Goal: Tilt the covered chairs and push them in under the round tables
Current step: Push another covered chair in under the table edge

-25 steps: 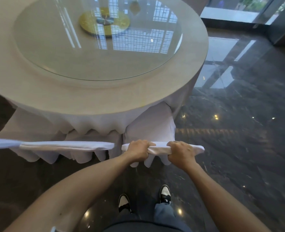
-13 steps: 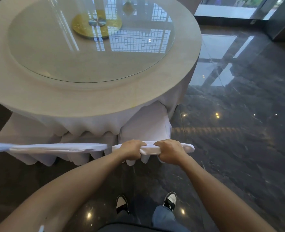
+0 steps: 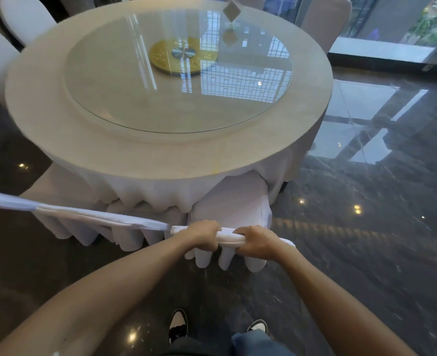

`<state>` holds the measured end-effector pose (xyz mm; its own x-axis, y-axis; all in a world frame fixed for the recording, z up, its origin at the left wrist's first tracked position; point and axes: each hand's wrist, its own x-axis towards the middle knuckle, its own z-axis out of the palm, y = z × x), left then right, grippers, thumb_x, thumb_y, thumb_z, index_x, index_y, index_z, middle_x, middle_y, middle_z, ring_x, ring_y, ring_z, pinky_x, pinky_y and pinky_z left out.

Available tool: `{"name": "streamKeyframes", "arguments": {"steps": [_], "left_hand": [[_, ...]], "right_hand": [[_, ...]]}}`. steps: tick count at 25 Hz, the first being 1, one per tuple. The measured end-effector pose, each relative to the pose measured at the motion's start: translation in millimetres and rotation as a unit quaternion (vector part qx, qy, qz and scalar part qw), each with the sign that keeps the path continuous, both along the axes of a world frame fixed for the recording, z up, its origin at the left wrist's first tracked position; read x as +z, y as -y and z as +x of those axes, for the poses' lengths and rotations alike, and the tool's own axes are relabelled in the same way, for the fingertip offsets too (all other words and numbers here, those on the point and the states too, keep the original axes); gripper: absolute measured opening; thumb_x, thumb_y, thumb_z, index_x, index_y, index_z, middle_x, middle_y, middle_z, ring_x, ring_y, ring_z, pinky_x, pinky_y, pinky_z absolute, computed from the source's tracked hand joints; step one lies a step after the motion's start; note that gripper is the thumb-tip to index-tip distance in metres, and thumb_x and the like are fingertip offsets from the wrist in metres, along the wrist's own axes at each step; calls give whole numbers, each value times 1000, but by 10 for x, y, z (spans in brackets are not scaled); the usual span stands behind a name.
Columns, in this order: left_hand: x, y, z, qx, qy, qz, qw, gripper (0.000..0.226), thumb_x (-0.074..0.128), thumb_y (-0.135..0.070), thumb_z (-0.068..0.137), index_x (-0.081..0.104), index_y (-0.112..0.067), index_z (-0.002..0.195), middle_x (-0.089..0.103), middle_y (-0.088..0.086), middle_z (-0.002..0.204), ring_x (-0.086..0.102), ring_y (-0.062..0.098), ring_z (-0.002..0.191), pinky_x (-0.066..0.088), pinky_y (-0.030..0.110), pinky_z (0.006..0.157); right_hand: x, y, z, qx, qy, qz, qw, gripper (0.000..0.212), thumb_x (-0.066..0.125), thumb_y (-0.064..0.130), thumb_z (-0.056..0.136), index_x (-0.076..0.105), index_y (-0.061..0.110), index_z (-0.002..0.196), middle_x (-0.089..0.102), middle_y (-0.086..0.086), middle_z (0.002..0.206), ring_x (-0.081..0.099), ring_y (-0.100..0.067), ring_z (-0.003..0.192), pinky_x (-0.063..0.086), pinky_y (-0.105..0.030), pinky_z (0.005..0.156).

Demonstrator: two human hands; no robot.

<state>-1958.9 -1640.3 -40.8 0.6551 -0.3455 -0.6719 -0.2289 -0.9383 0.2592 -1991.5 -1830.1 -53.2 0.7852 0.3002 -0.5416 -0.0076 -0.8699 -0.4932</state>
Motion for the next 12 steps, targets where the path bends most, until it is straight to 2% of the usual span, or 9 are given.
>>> {"name": "streamKeyframes", "arguments": {"steps": [2,4,7,9,12], "left_hand": [[104,206,134,-61,-40,54,996,48,76,-24,75,63,-15,120,66,4,103,63,22,90,53,35,78],[235,484,299,-106,-84,99,986,55,82,-29,68,66,-19,119,65,2,103,64,22,91,55,36,80],[342,959,565,-70,-122,95,985,65,83,-27,67,61,-18,127,64,5,116,65,23,99,57,36,83],[368,1355,733,-49,-48,53,996,65,77,-28,79,53,-15,138,58,7,132,60,25,113,51,36,93],[351,1964,967,-38,55,1,998,62,67,-34,89,46,-14,144,47,7,146,50,25,129,43,39,105]], "right_hand": [[147,238,103,32,-81,54,995,40,70,41,79,66,31,117,66,6,103,60,-14,92,51,-34,85],[276,624,246,46,-123,59,990,45,69,47,81,65,30,123,65,8,113,59,-11,101,48,-34,92],[376,1306,441,16,-115,37,993,56,71,47,79,62,25,130,62,6,130,57,-12,116,44,-33,101],[443,1793,536,-13,-87,16,996,54,70,41,80,62,21,129,62,4,129,58,-13,113,45,-32,99],[511,2429,690,-25,-37,-34,998,41,65,34,83,67,15,119,67,0,120,62,-20,104,50,-36,91]]}}
